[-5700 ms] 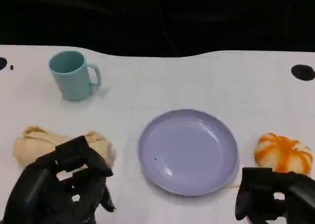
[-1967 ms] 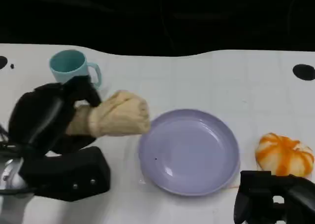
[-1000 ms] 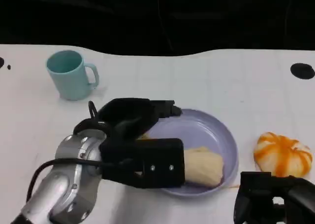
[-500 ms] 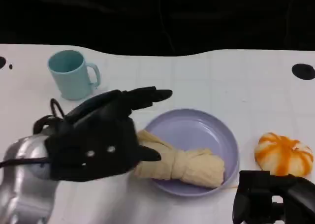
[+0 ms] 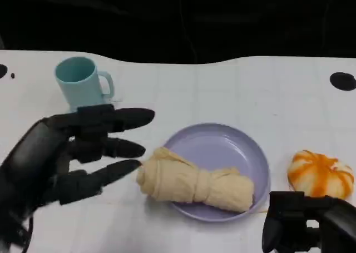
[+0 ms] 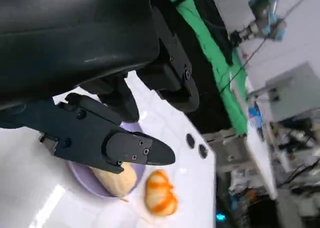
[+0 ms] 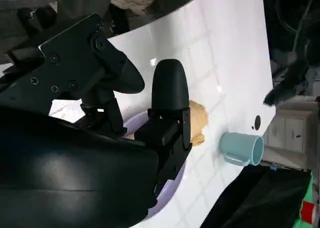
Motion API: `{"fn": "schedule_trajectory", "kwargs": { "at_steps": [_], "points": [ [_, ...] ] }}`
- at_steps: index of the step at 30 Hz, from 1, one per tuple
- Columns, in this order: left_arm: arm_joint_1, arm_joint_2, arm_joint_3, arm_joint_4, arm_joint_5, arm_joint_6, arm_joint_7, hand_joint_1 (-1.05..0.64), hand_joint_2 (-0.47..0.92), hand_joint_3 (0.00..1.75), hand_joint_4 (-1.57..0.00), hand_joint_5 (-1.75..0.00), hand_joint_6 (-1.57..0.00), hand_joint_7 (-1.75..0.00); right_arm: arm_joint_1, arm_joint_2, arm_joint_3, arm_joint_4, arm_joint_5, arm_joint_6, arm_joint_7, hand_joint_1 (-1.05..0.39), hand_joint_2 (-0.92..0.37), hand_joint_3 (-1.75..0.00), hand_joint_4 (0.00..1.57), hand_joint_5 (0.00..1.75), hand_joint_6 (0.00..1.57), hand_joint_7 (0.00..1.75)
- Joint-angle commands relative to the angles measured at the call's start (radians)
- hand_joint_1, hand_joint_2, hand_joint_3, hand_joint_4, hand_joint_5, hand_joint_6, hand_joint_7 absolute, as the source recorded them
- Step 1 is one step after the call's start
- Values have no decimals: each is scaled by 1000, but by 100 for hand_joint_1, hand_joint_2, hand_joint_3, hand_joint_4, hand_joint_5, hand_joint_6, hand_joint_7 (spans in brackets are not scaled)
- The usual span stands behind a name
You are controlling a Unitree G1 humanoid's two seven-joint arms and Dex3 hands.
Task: Grasp the towel on the left side of the plate with the left hand and place it into the plate.
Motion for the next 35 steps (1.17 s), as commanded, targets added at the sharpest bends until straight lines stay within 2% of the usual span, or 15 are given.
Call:
{"fn": "schedule_trajectory", "kwargs": {
  "at_steps": [1, 3, 4, 6, 9, 12, 18, 24, 31, 35],
  "points": [
    [118, -122, 48, -56, -174, 33, 101, -27, 83, 51, -85, -112, -102, -48, -4, -12, -10, 10, 8, -4, 5, -9, -50, -123, 72, 174, 65, 149],
    [164, -141, 51, -60, -246, 28, 110, -26, 67, 90, -84, -132, -90, -91, -5, -11, -13, 20, 7, -12, 8, -9, -50, -123, 72, 173, 66, 148],
    [190, -147, 43, -64, -258, 19, 119, -26, 64, 97, -84, -137, -86, -102, -6, -10, -14, 25, 8, -13, 8, -8, -50, -123, 72, 173, 66, 148],
    [228, -151, 20, -71, -249, 0, 145, -23, 61, 107, -88, -145, -82, -131, -8, -9, -17, 34, 9, -16, 10, -8, -50, -122, 72, 173, 66, 148],
    [264, -160, -19, -52, -229, -43, 172, -22, 60, 111, -89, -151, -77, -146, -10, -9, -18, 47, 7, -26, 15, -8, -51, -122, 72, 173, 65, 148],
    [274, -167, -41, -4, -231, -88, 186, -21, 49, 128, -91, -158, -78, -151, -6, -4, -12, 54, -4, -43, 11, -7, -51, -122, 72, 173, 65, 148],
    [283, -161, -59, 57, -242, -131, 197, -19, 39, 143, -90, -165, -79, -151, 9, 11, -10, 63, -9, -76, -2, -7, -52, -123, 73, 174, 65, 149],
    [278, -144, -60, 82, -229, -172, 206, -21, 40, 138, -88, -174, -78, -156, 7, 5, -13, 51, -1, -59, -4, -6, -52, -124, 72, 175, 64, 151],
    [268, -119, -62, 97, -237, -186, 203, -22, 43, 131, -88, -174, -78, -155, -2, -6, -15, 50, 3, -51, 4, -4, -52, -125, 72, 175, 63, 152],
    [268, -113, -65, 98, -235, -195, 209, -20, 42, 134, -88, -174, -78, -153, -1, -9, -11, 53, -4, -62, 8, -6, -51, -123, 72, 174, 63, 151]
  ]
}}
